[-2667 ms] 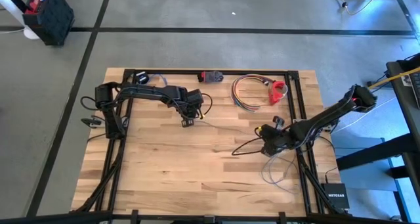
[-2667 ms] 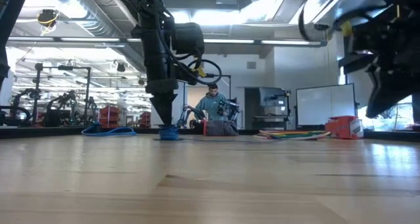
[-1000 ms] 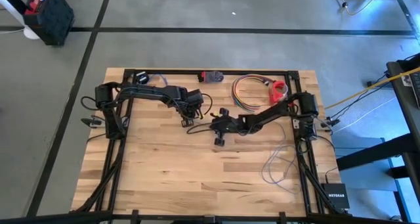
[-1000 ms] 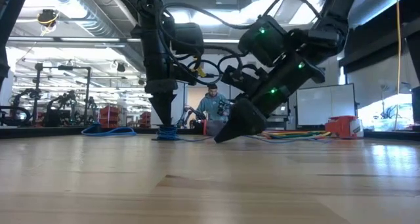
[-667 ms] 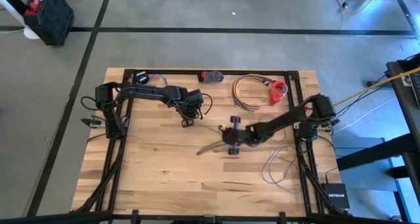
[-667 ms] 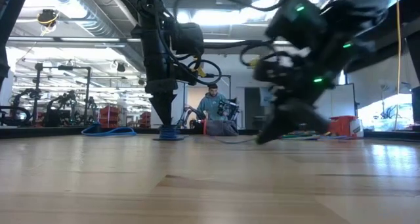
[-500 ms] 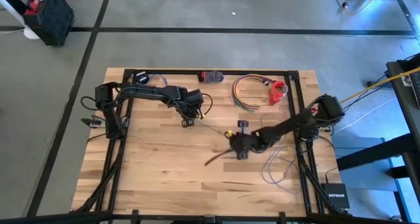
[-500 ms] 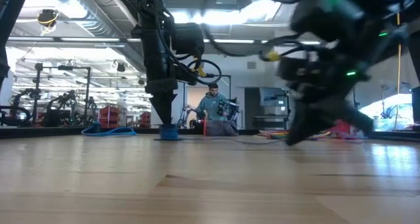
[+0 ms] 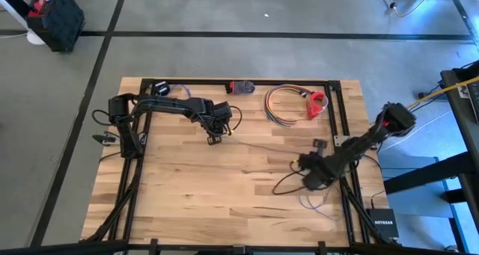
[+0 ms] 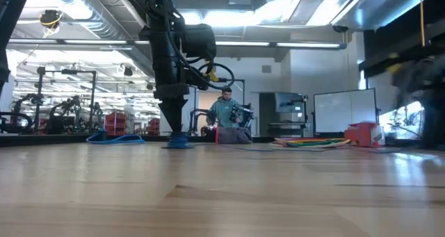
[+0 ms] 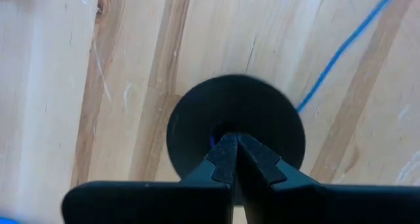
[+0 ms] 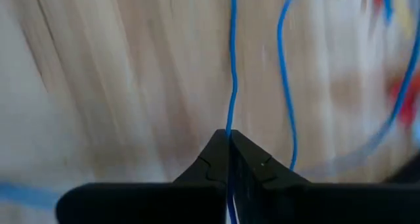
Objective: Coil cords
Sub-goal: Uncoil the blue wire from the black spool
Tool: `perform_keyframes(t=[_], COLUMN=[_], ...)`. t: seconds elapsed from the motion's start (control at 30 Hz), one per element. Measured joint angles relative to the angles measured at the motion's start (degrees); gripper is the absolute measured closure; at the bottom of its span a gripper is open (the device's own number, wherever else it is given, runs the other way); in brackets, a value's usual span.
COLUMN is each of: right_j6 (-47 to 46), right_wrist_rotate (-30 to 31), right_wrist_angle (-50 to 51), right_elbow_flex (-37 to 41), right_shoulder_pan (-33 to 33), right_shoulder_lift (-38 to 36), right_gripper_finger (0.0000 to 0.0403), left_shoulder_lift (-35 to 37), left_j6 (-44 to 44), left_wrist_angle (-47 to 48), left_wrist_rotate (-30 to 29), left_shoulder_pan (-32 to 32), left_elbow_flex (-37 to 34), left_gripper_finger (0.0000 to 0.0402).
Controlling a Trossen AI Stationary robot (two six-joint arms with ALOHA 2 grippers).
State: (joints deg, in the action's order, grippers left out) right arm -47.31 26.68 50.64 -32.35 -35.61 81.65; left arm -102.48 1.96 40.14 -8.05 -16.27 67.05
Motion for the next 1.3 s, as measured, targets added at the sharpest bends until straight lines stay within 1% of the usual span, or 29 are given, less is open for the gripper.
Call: perform_keyframes(t=[0.13,0.23,0.37,0.5,0.63,0.77,0.87,1.0,1.1,1.2,1.23,1.3], right_j6=[-11.75,-19.42,-23.48,-23.42,-17.76,-7.03,-0.17,5.33,8.21,15.22,17.84,22.77], right_wrist_rotate=[-5.07,-6.74,-6.74,-5.21,-3.25,0.83,4.11,9.22,14.32,18.89,19.14,16.66], right_wrist_angle=[2.92,4.11,3.49,3.33,2.74,1.96,1.87,1.33,-3.78,-12.97,-17.01,-25.27], right_elbow_flex=[4.1,5.58,4.53,1.62,-2.61,-7.19,-10.33,-13.59,-13.78,-12.23,-11.25,-9.0], right_shoulder_pan=[-5.65,-8.34,-8.59,-7.02,-4.8,-1.98,0.34,3.0,4.28,6.66,8.26,12.33], right_shoulder_lift=[-6.08,-10.23,-13.39,-14.74,-15.07,-15.07,-15.07,-15.07,-15.07,-15.07,-15.07,-15.02], right_gripper_finger=[0.0397,0.0393,0.0368,0.0327,0.0273,0.0231,0.0216,0.0213,0.0214,0.0214,0.0214,0.0215], left_shoulder_lift=[0.0,0.0,0.0,0.0,0.0,0.0,0.0,0.0,0.0,0.0,0.0,0.0], left_j6=[-0.02,-0.02,-0.04,-0.04,-0.12,-0.31,-0.31,-0.28,-0.07,-0.07,-0.07,-0.07], left_wrist_angle=[-0.02,-0.1,-0.08,-0.11,-0.09,-0.11,-0.11,-0.11,-0.11,-0.14,-0.13,-0.13], left_wrist_rotate=[0.02,0.02,0.02,0.02,0.02,0.02,0.02,0.02,0.02,0.02,0.02,0.02], left_shoulder_pan=[-0.01,0.0,-0.02,0.0,-0.02,0.0,-0.02,-0.02,-0.02,0.0,0.0,0.0], left_elbow_flex=[0.0,0.0,0.0,0.0,-0.01,0.0,0.0,0.0,0.0,-0.01,0.0,0.0], left_gripper_finger=[0.0398,0.0398,0.0398,0.0398,0.0398,0.0398,0.0398,0.0398,0.0398,0.0398,0.0398,0.0398])
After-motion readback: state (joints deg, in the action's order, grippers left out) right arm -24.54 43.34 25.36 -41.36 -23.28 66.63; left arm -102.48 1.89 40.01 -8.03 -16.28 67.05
